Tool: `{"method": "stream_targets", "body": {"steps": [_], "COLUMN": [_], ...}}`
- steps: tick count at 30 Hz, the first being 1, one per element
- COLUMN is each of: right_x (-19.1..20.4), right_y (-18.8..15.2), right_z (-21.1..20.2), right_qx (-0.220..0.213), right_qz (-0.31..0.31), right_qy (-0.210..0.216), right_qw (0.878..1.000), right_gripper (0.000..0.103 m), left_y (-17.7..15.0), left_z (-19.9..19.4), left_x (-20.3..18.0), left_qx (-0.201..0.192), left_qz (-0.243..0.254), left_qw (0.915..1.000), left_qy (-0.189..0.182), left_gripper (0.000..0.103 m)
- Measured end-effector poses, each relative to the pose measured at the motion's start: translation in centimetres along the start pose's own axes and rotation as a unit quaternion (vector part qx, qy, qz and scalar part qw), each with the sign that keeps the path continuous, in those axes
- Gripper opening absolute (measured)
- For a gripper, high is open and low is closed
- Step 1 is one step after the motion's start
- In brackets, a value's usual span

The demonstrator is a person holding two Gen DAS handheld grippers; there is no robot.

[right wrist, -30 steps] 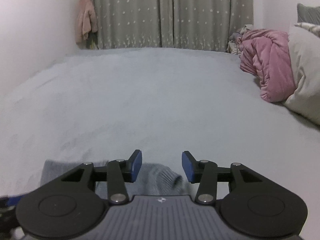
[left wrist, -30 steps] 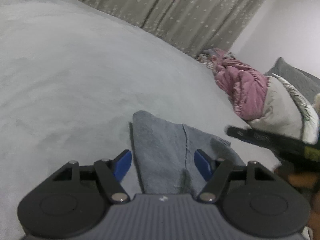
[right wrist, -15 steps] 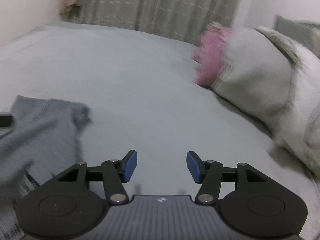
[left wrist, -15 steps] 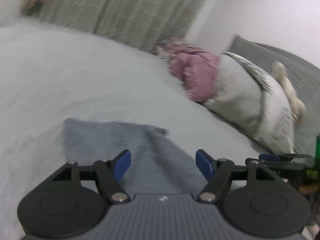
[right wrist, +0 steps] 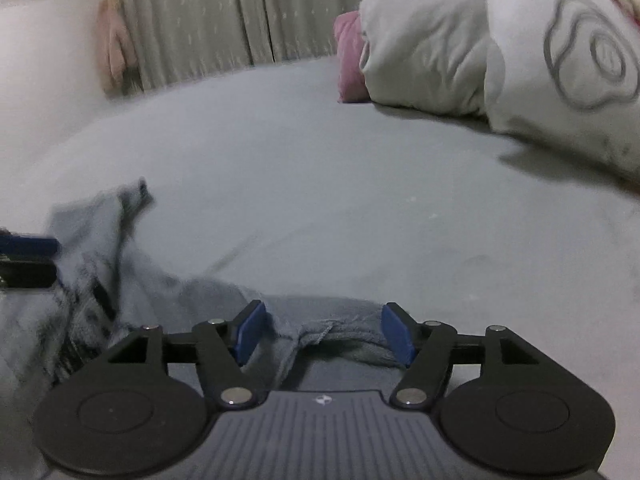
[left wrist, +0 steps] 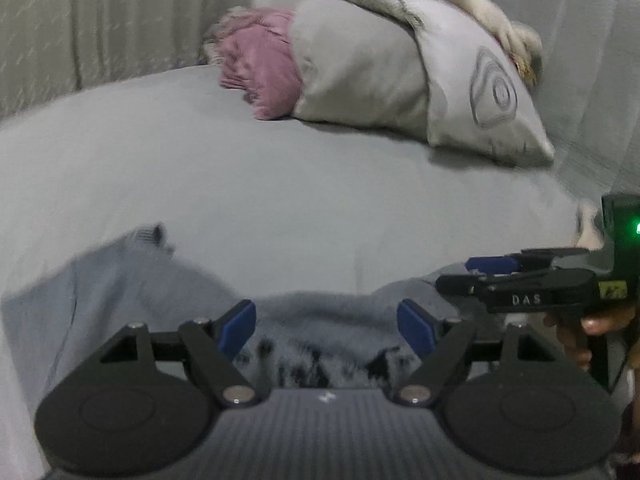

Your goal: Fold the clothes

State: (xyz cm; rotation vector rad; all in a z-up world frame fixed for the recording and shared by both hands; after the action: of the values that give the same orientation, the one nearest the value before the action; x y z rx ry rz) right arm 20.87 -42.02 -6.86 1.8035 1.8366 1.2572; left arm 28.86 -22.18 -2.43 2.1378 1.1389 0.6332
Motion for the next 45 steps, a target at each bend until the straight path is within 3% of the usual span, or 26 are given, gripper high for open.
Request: {"method": "stream_targets", "body": {"steps": [5,9,13,15,16,18,19,20,23,26,28,31,36,38,41,45], "right_x": [-1.1,-3.1,-2.1,-1.4,-1.1,-1.0,-0.7,-0.3,1.4,2.6,3.0,3.5,5.3,7.0,9.6,12.1], "right_y": [0.2,0.0,-0.2,-0.4,-0.5,-0.5,-0.6,-0.6,-0.1,0.7,1.3,1.4,0.7,0.0,-1.5,-3.5], "right_z": [-1.2,-1.3,-1.0,-1.0,-0.8,-0.6,-0.7,-0.8,-1.5,-3.4,-5.5,-7.7,-8.3,-7.9,-6.6,-4.4], "right_qx": [0.0,-0.012,0.004,0.015,0.02,0.021,0.019,0.019,-0.002,-0.049,-0.089,-0.113,-0.102,-0.081,-0.035,0.041], "right_qz": [0.006,0.046,0.013,-0.016,-0.032,-0.04,-0.049,-0.059,-0.114,-0.135,-0.142,-0.157,-0.199,-0.232,-0.279,-0.332], "right_qy": [0.037,0.006,0.005,0.006,0.002,0.019,0.029,0.028,-0.006,-0.009,0.002,0.051,0.166,0.217,0.271,0.311], "right_qw": [0.999,0.999,1.0,1.0,0.999,0.999,0.998,0.998,0.993,0.99,0.986,0.98,0.96,0.945,0.921,0.89], "right_gripper": [0.064,0.064,0.063,0.056,0.05,0.027,0.019,0.018,0.016,0.016,0.016,0.016,0.016,0.016,0.016,0.016], "left_y": [1.0,0.8,-0.2,-0.6,-0.9,-1.2,-1.2,-1.0,-0.4,0.3,0.1,-0.8,-1.9,-1.8,-1.2,-0.6], "left_z": [5.4,7.0,8.6,8.2,7.6,7.3,7.2,7.3,6.4,4.2,3.5,2.5,2.1,1.9,1.8,2.0], "left_x": [-3.5,-2.8,-1.6,-1.0,-0.8,-0.7,-0.6,-0.5,-0.1,0.5,0.6,1.4,3.5,4.7,5.8,5.5], "left_qx": [0.029,0.028,0.064,0.064,0.064,0.062,0.061,0.059,0.03,-0.065,-0.08,-0.053,0.006,0.024,0.033,0.049], "left_qz": [0.074,0.065,0.04,0.046,0.047,0.041,0.04,0.038,0.02,-0.019,-0.028,-0.041,-0.069,-0.089,-0.101,-0.098], "left_qw": [0.9967,0.9972,0.9971,0.9968,0.9966,0.9967,0.9967,0.9969,0.9989,0.9975,0.9961,0.9973,0.9973,0.9956,0.9943,0.9936], "left_qy": [0.016,0.023,-0.002,-0.013,-0.023,-0.032,-0.035,-0.037,-0.031,-0.021,-0.025,-0.029,-0.023,-0.018,-0.009,-0.028], "left_gripper": [0.077,0.077,0.076,0.072,0.065,0.05,0.027,0.013,0.011,0.009,0.007,0.008,0.011,0.032,0.042,0.055]}}
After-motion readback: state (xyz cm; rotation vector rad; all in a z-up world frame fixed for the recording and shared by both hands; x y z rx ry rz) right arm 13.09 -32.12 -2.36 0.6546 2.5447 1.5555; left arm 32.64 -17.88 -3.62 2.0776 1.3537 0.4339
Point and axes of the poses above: each gripper's, at about its wrist camera, not at the fingertips, and z roughly the way its jaws point, x to its left, y to its top, the point moved 4 cm from there along z, roughly the way its jaws point, and after that the axes turned 14 degrees about y, right-handed, at the moved point
